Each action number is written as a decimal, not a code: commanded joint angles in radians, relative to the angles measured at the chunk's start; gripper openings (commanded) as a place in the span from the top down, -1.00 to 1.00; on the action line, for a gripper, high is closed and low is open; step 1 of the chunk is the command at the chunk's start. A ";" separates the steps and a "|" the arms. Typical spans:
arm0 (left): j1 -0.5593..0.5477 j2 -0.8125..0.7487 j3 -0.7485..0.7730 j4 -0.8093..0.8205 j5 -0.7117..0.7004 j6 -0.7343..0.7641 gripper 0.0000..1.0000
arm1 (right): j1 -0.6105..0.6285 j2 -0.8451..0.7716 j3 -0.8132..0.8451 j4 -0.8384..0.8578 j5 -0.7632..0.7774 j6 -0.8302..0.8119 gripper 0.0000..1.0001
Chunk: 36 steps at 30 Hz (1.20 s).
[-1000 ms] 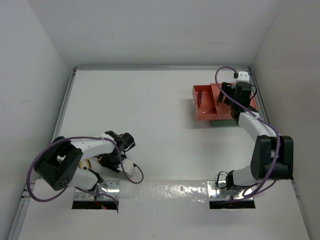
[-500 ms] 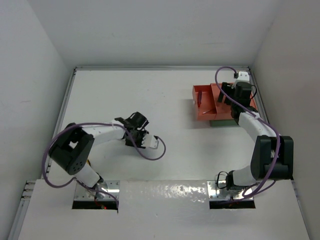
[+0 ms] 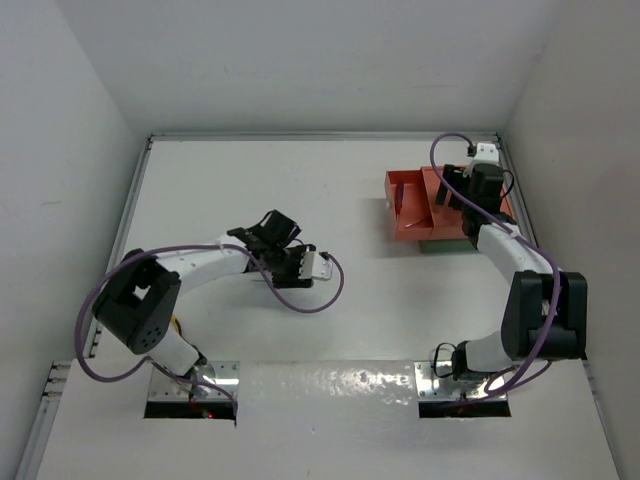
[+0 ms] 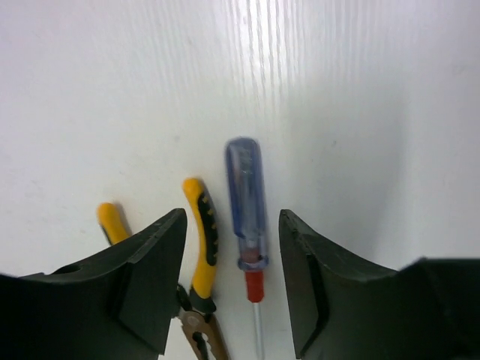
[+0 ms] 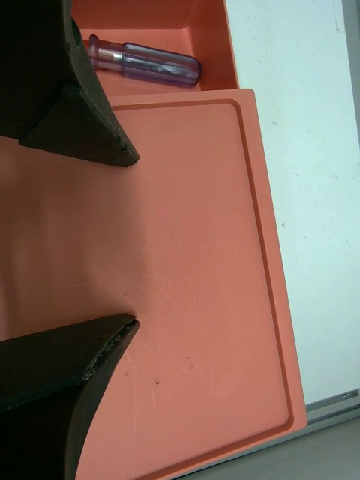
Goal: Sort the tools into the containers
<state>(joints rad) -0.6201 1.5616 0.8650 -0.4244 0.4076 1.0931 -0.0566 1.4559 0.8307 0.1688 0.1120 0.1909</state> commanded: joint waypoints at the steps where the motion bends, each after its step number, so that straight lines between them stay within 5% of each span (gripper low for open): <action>1: 0.002 -0.066 0.058 -0.007 0.150 -0.044 0.01 | 0.000 0.054 -0.045 -0.268 -0.034 0.008 -0.58; 8: -0.013 0.043 0.049 -0.023 0.105 -0.032 0.56 | 0.000 0.052 -0.041 -0.282 -0.031 0.001 -0.58; 27: -0.047 0.132 0.037 -0.022 -0.081 -0.099 0.36 | 0.000 0.054 -0.042 -0.284 -0.018 -0.010 -0.59; 36: -0.047 -0.015 0.051 0.041 -0.076 -0.185 0.25 | 0.000 0.061 -0.045 -0.282 -0.017 -0.011 -0.58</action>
<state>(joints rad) -0.6632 1.6173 0.9009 -0.4007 0.3355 0.9581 -0.0566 1.4563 0.8387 0.1524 0.1101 0.1833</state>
